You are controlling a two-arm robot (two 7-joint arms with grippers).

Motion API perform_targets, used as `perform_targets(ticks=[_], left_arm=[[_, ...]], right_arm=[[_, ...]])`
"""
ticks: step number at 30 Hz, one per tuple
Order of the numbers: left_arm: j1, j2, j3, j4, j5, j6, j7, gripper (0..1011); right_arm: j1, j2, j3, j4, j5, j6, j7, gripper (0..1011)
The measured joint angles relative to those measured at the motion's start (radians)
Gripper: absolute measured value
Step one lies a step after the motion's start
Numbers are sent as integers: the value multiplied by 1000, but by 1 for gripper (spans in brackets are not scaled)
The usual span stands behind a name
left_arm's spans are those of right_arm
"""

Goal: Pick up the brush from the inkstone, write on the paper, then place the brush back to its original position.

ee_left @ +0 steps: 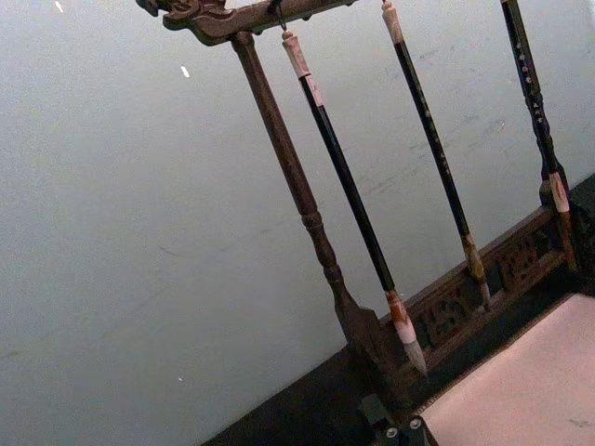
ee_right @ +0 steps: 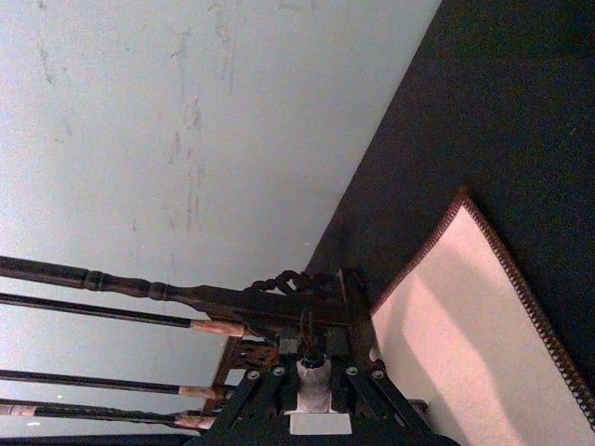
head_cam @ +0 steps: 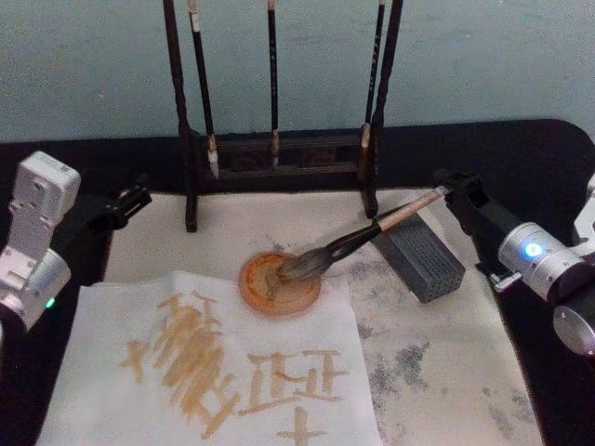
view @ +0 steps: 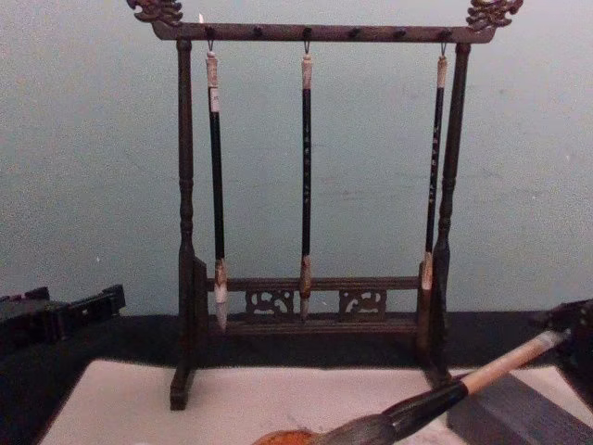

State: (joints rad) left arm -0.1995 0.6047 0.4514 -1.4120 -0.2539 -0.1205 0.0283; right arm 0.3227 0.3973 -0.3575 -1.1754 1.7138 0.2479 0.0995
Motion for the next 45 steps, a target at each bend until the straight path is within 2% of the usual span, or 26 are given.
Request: perform_targets(ticks=[10, 19, 25, 31, 37, 40, 41, 45], left_arm=[[0, 0, 0, 0, 0, 0, 0, 1002], [0, 0, 0, 0, 0, 0, 0, 1002], [0, 0, 0, 0, 0, 0, 0, 1000], [0, 0, 0, 0, 0, 0, 0, 1002], [0, 0, 0, 0, 0, 0, 0, 1002], [0, 0, 0, 0, 0, 0, 0, 1002], [0, 0, 0, 0, 0, 0, 0, 1002], [0, 0, 0, 0, 0, 0, 0, 1002]], right_arm=[[0, 0, 0, 0, 0, 0, 0, 187], [-3, 30, -2, -36, 55, 33, 42, 182], [-3, 54, -11, -76, 68, 47, 57, 182], [21, 107, -62, -166, 20, 73, 61, 182], [51, 133, -102, -225, -5, 107, 71, 182], [66, 155, -137, -289, -52, 107, 75, 182], [66, 155, -137, -289, -52, 107, 75, 182], [82, 193, -189, -381, -134, 93, 72, 182]])
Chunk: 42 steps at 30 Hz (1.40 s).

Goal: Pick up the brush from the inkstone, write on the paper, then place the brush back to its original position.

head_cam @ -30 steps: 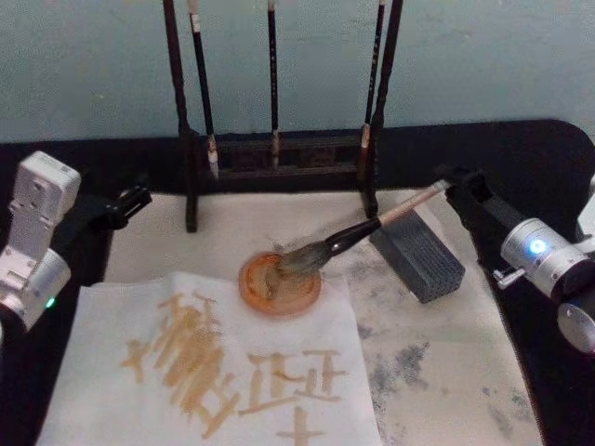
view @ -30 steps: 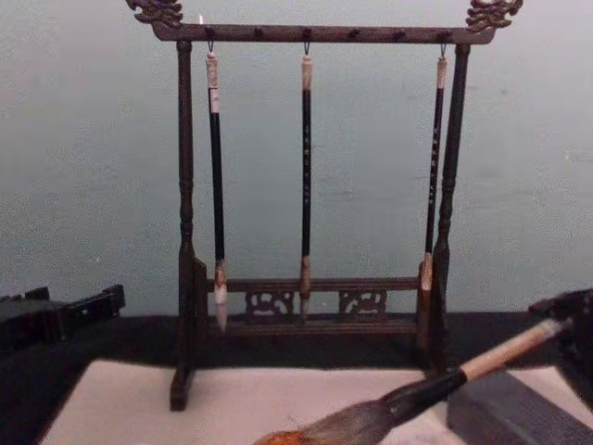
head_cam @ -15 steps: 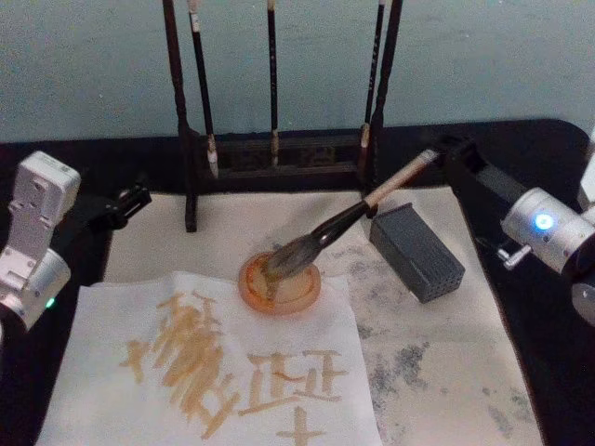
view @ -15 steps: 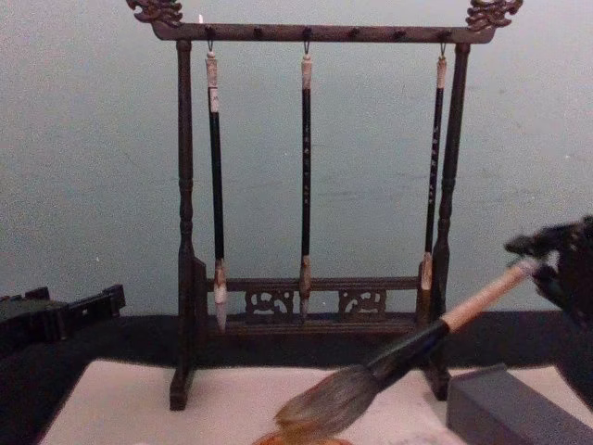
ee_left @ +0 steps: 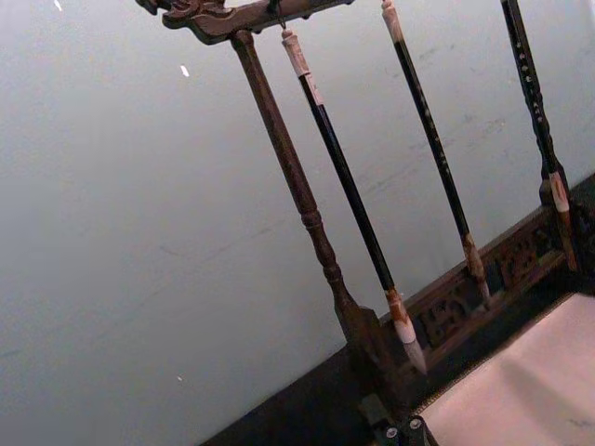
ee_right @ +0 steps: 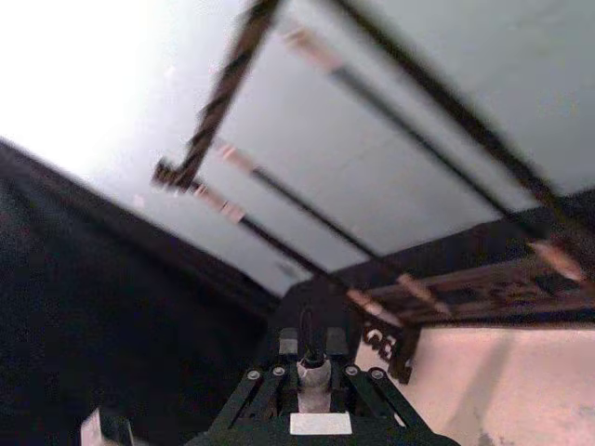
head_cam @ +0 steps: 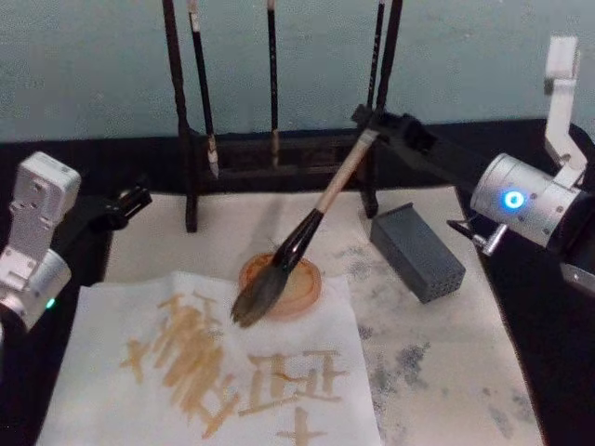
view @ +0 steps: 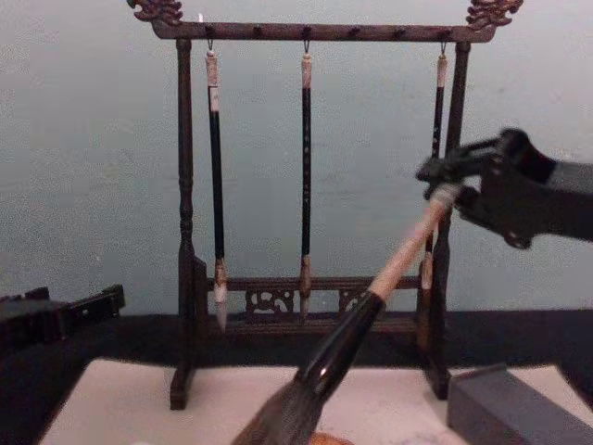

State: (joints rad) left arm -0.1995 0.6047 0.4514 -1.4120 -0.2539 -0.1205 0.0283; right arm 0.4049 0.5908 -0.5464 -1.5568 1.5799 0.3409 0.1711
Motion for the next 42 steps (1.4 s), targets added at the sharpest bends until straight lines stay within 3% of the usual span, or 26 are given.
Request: perform_targets(ticks=[4, 11, 14, 32, 42], left_arm=[[0, 0, 0, 0, 0, 0, 0, 1002], [0, 0, 0, 0, 0, 0, 0, 1002], [0, 0, 0, 0, 0, 0, 0, 1002], [0, 0, 0, 0, 0, 0, 0, 1002], [0, 0, 0, 0, 0, 0, 0, 1002]], right_arm=[[18, 34, -55, -80, -87, -5, -14, 182], [42, 68, -137, -159, -229, -23, -39, 182], [45, 78, -153, -177, -257, -31, -42, 182], [44, 72, -143, -165, -241, -29, -41, 182], [100, 86, -180, -184, -321, 13, -66, 182]])
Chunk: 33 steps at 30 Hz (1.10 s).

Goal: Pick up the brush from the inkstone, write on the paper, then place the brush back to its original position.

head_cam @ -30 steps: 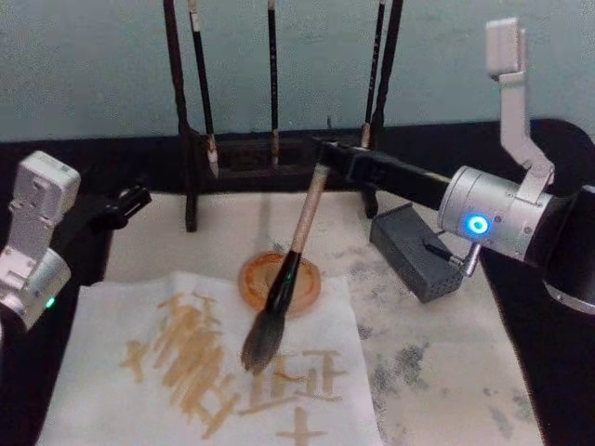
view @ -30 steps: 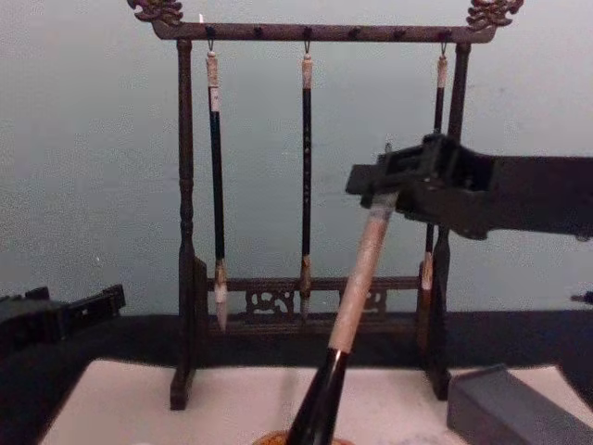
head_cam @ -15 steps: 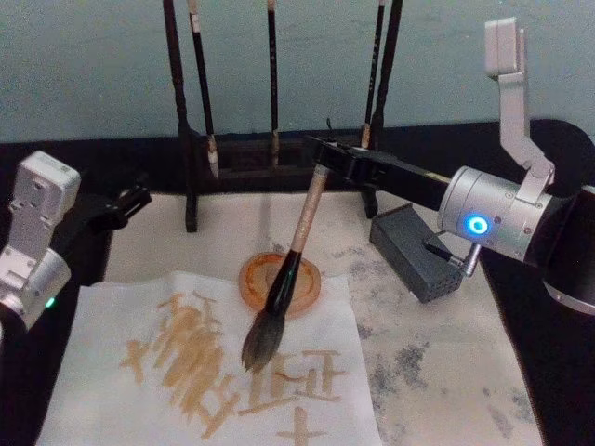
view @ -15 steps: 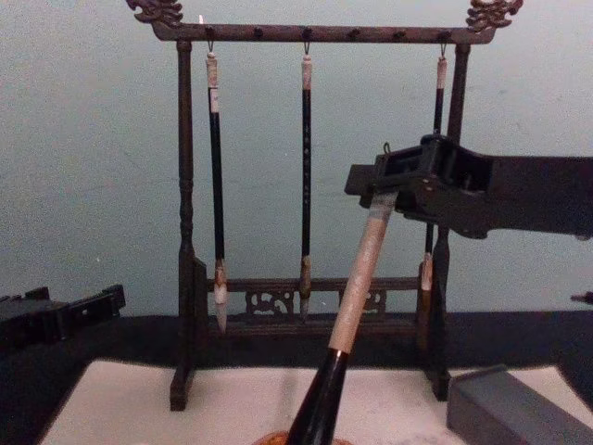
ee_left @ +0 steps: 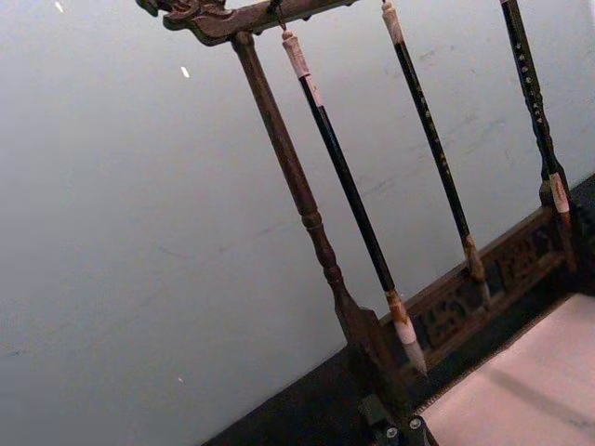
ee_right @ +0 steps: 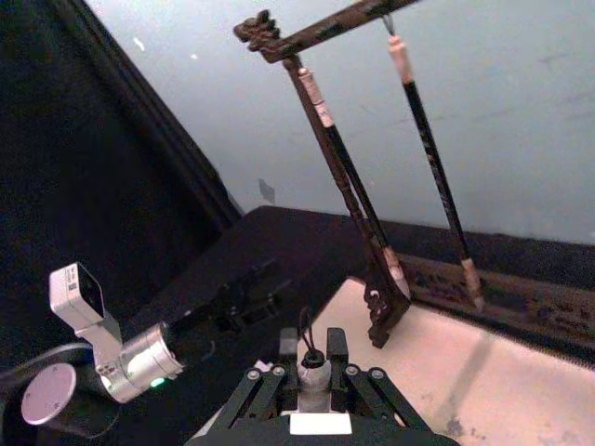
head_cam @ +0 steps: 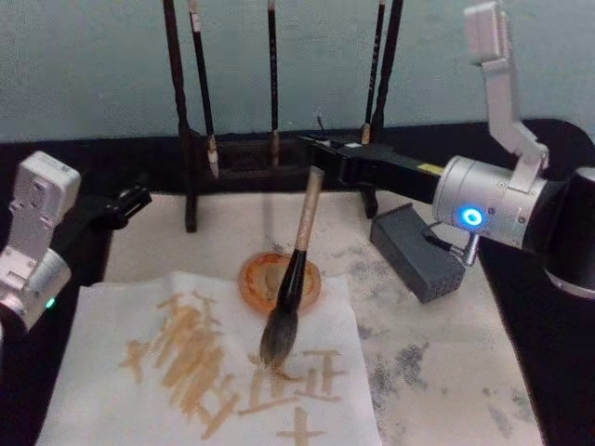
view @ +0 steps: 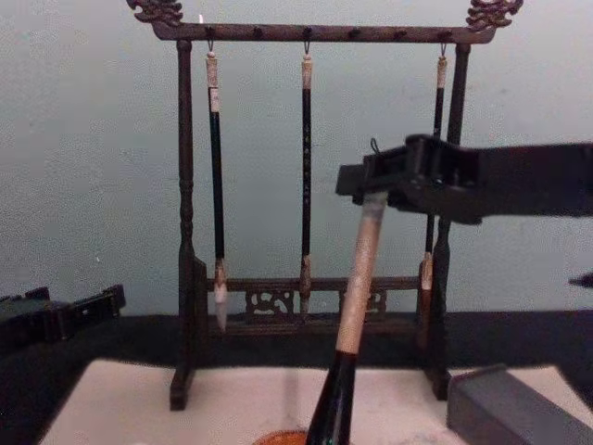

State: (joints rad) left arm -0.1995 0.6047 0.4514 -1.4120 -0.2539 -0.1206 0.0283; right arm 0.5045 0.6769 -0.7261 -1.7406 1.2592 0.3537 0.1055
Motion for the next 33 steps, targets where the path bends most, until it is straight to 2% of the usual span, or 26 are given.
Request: perform_targets(ticks=[6, 11, 13, 14, 15, 18, 21, 24, 27, 33], left_arm=[[0, 0, 0, 0, 0, 0, 0, 1002], [0, 0, 0, 0, 0, 0, 0, 1000], [0, 0, 0, 0, 0, 0, 0, 1002], [0, 0, 0, 0, 0, 0, 0, 1002], [0, 0, 0, 0, 0, 0, 0, 1002], [0, 0, 0, 0, 0, 0, 0, 1002], [0, 0, 0, 0, 0, 0, 0, 1002], [0, 0, 0, 0, 0, 0, 0, 1002], [0, 0, 0, 0, 0, 0, 0, 1002], [0, 0, 0, 0, 0, 0, 0, 1000]], right_arm=[[25, -5, -16, -21, -41, 27, -8, 182], [43, -14, -33, -57, -99, 39, -11, 182], [56, -18, -44, -74, -137, 43, -11, 182], [69, -20, -58, -86, -177, 47, -11, 182], [69, -20, -58, -86, -177, 47, -11, 182], [98, -23, -92, -109, -266, 51, -10, 182], [112, -24, -114, -119, -326, 50, 0, 182], [116, -24, -127, -124, -368, 37, 22, 182], [110, -24, -131, -126, -387, 23, 40, 182], [76, -33, -123, -126, -386, 0, 68, 182]])
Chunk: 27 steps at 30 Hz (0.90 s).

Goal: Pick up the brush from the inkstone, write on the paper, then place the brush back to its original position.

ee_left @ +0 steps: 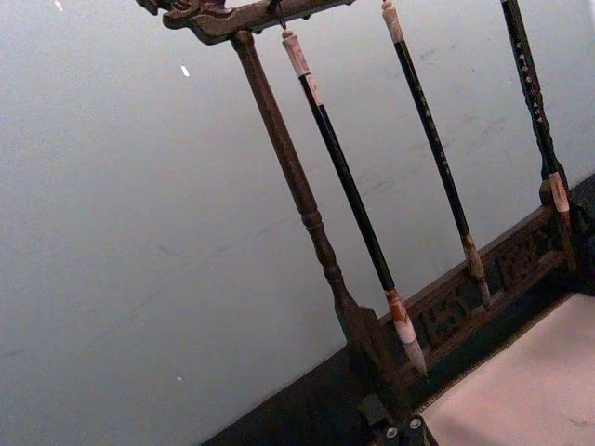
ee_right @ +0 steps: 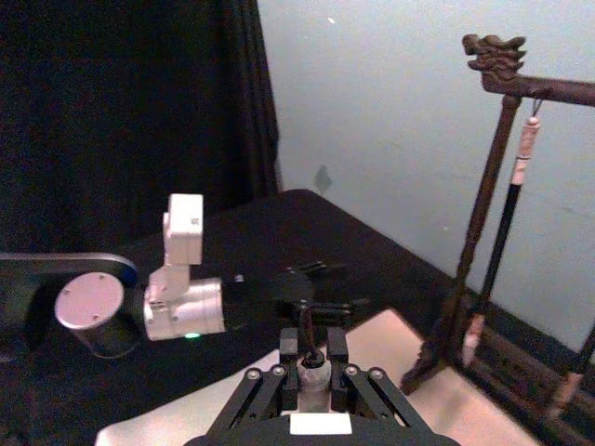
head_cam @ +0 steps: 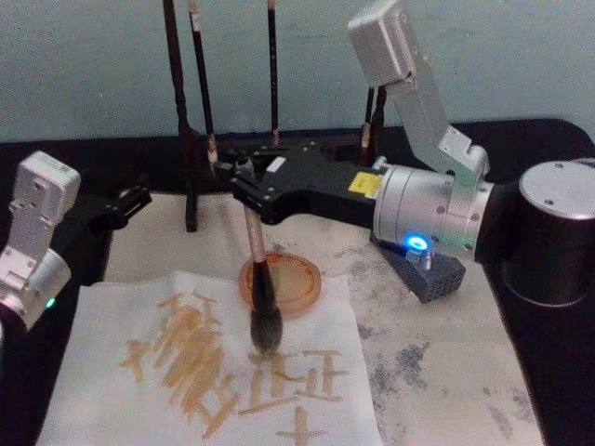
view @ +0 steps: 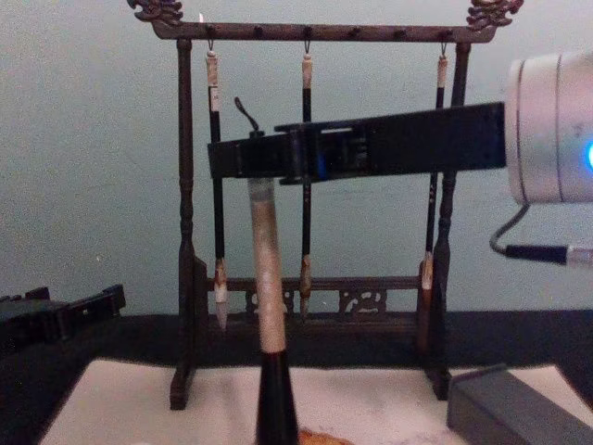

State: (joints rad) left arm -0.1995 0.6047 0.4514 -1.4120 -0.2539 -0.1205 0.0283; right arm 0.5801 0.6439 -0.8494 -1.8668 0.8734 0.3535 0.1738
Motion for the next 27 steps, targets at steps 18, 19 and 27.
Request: perform_targets(ticks=[18, 19, 27], left_arm=[[0, 0, 0, 0, 0, 0, 0, 1000], [0, 0, 0, 0, 0, 0, 0, 1000], [0, 0, 0, 0, 0, 0, 0, 1002]], right_arm=[[-53, -88, 9, 90, 2, -73, 99, 182], [-56, -93, 7, 96, -2, -72, 102, 182], [-86, -88, 23, 99, -10, -64, 101, 182]])
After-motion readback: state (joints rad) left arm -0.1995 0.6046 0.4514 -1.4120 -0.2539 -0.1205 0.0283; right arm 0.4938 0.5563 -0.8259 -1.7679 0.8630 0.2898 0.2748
